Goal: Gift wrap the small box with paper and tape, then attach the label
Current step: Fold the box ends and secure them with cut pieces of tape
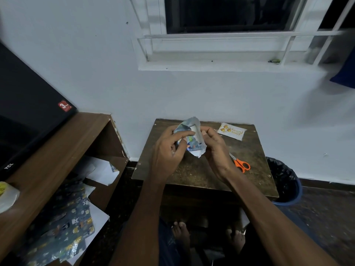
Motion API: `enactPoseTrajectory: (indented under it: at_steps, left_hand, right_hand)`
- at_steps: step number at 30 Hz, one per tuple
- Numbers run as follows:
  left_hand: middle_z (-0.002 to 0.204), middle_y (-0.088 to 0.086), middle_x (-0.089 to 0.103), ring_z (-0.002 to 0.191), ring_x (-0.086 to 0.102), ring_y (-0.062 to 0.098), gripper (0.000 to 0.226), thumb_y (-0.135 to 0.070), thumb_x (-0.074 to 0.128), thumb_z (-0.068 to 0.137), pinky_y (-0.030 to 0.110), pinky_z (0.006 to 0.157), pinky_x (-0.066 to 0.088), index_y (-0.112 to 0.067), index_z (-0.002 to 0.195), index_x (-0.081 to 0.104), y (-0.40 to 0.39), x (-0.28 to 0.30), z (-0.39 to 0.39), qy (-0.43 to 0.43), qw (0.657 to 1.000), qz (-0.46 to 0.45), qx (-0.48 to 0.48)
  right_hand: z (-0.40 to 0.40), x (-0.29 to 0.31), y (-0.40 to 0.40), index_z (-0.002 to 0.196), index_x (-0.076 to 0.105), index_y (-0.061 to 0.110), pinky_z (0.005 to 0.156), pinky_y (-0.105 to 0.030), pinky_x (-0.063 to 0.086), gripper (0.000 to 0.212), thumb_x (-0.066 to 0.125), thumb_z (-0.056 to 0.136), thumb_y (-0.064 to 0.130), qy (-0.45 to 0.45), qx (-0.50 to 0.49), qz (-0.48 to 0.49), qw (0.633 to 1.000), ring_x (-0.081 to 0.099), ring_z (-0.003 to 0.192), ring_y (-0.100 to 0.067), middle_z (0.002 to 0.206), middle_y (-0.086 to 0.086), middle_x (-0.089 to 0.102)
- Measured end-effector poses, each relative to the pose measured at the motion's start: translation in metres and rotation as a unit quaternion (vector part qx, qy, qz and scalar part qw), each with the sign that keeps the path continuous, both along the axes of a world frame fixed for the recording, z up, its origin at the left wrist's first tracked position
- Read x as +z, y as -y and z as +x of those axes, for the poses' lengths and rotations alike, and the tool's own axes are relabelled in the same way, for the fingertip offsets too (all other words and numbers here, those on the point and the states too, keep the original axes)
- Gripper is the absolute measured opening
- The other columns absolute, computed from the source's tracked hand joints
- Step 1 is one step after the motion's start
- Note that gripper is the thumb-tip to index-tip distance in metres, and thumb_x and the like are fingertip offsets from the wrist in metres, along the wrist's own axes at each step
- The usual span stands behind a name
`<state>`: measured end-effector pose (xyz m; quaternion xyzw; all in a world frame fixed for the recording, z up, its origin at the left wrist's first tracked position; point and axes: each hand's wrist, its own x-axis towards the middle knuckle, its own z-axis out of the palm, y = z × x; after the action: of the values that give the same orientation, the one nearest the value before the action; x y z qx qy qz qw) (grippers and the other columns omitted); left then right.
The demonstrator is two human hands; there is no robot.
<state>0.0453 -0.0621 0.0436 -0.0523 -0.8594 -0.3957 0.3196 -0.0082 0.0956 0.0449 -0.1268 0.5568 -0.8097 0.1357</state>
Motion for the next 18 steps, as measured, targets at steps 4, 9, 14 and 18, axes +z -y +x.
enactPoseTrajectory:
  at_steps: [4,9,14,18]
  left_hand:
    - [0.120,-0.003,0.069,0.065,0.058,0.004,0.030,0.000,0.061,0.101,0.017,0.058,0.043,-0.019,0.114,0.081,-0.001,0.001,0.001,0.007,0.996,0.094,-0.008]
    - [0.119,0.005,0.072,0.078,0.060,-0.010,0.026,0.005,0.061,0.101,0.006,0.072,0.042,-0.006,0.116,0.078,-0.002,0.005,0.002,0.007,0.990,0.138,-0.022]
    - [0.088,-0.016,0.066,0.053,0.041,0.003,0.023,0.000,0.066,0.099,0.017,0.056,0.036,-0.015,0.113,0.077,0.000,-0.001,-0.002,0.013,0.986,0.168,-0.016]
    - [0.085,-0.013,0.071,0.050,0.034,0.010,0.024,0.001,0.071,0.096,0.028,0.049,0.030,-0.018,0.109,0.078,0.003,0.001,-0.003,0.011,0.983,0.181,-0.023]
  right_hand:
    - [0.003,0.001,-0.003,0.133,0.059,0.002,0.089,-0.035,0.058,0.030,0.047,0.105,0.001,-0.034,0.005,0.016,0.999,0.069,0.107,-0.027,0.124,-0.019,0.072]
    - [0.003,-0.004,-0.003,0.126,0.059,0.001,0.095,-0.033,0.056,0.026,0.054,0.102,-0.006,-0.116,-0.003,0.045,0.992,0.064,0.125,-0.021,0.131,-0.011,0.069]
    - [0.001,-0.009,-0.002,0.120,0.065,0.003,0.092,-0.028,0.052,0.023,0.057,0.100,-0.006,-0.114,-0.009,0.046,0.992,0.063,0.114,-0.014,0.125,-0.005,0.069]
    - [0.001,-0.006,-0.003,0.113,0.067,0.004,0.092,-0.037,0.051,0.017,0.059,0.100,-0.002,-0.111,-0.021,0.057,0.992,0.063,0.110,-0.019,0.123,-0.010,0.068]
